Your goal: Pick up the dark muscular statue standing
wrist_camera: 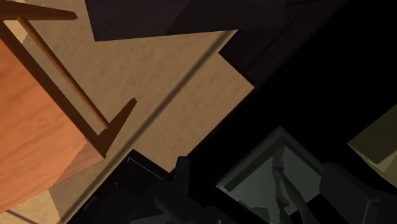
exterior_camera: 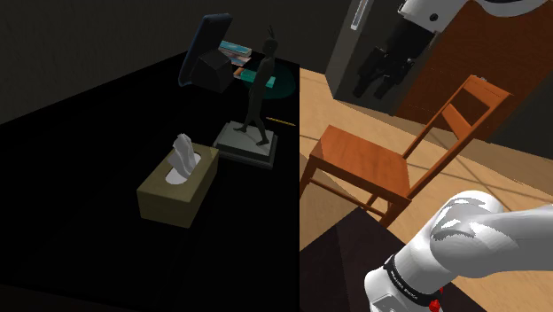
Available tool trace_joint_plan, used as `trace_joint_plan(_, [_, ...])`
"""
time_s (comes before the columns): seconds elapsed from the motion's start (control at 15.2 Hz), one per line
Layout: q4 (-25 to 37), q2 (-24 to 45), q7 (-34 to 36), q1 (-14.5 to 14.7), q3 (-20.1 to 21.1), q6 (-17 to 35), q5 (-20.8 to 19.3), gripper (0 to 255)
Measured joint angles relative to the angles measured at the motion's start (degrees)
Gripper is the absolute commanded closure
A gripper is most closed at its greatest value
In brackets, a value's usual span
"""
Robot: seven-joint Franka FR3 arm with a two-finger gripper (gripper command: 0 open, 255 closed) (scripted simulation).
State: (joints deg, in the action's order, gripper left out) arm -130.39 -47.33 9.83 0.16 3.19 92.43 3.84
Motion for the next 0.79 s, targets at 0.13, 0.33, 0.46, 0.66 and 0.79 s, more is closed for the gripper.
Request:
trace_joint_plan(0.13, [0.9, 1.2, 0.1, 0.1, 0.2, 0.4, 0.1, 0])
trace_joint_plan(0.33, [4.7, 6.5, 0.5, 0.5, 1.1, 2.1, 0.8, 0])
trace_joint_plan(0.46, [8.5, 10.1, 0.8, 0.7, 1.7, 2.0, 1.1, 0])
trace_joint_plan(0.66, [15.0, 17.0, 1.0, 1.0, 2.5, 2.7, 1.4, 0])
trace_joint_plan(0.79, [19.2, 21.3, 1.6, 1.2, 3.4, 3.1, 1.5, 0])
